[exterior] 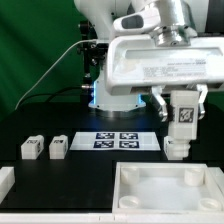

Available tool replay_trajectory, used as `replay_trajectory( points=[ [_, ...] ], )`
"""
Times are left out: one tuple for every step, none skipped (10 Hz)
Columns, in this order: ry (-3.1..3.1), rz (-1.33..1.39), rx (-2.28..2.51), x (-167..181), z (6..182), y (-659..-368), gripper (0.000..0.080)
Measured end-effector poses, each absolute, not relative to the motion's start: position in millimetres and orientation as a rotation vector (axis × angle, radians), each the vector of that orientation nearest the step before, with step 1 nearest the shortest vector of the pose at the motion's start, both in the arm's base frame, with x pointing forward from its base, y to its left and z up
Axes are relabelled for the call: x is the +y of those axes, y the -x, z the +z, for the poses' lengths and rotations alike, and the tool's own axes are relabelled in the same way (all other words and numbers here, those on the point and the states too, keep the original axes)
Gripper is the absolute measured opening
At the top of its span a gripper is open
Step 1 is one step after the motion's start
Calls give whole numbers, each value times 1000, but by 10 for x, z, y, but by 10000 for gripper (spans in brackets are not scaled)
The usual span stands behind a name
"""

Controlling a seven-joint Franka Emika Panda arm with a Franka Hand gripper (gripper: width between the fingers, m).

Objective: Assemble one leg

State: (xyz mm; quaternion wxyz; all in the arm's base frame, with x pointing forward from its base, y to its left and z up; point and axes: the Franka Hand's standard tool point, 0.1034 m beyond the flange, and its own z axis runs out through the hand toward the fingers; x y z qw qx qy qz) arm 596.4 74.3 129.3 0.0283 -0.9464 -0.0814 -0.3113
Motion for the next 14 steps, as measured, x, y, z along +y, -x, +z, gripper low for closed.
replay_trajectory(
  points=[
    [2919, -968, -250, 742, 1331, -5985, 290],
    [2920, -961, -250, 743, 1308, -5977, 290],
    [2924, -880, -254, 803, 1232, -5979, 290],
    [2911, -833, -266, 928, 1207, -6073, 290],
    [2896, -829, -271, 1039, 1136, -6160, 290],
    [2889, -822, -270, 1078, 1077, -6224, 290],
    [2888, -823, -261, 1061, 1048, -6273, 290],
    [2889, -815, -256, 1051, 983, -6281, 290],
    [2890, -799, -254, 1077, 902, -6251, 290],
    [2889, -786, -262, 1127, 854, -6224, 290],
    [2890, -779, -264, 1134, 825, -6213, 290],
    [2892, -769, -263, 1128, 792, -6198, 290],
    [2892, -764, -264, 1132, 784, -6192, 290],
    [2892, -763, -266, 1139, 781, -6186, 290]
  ],
)
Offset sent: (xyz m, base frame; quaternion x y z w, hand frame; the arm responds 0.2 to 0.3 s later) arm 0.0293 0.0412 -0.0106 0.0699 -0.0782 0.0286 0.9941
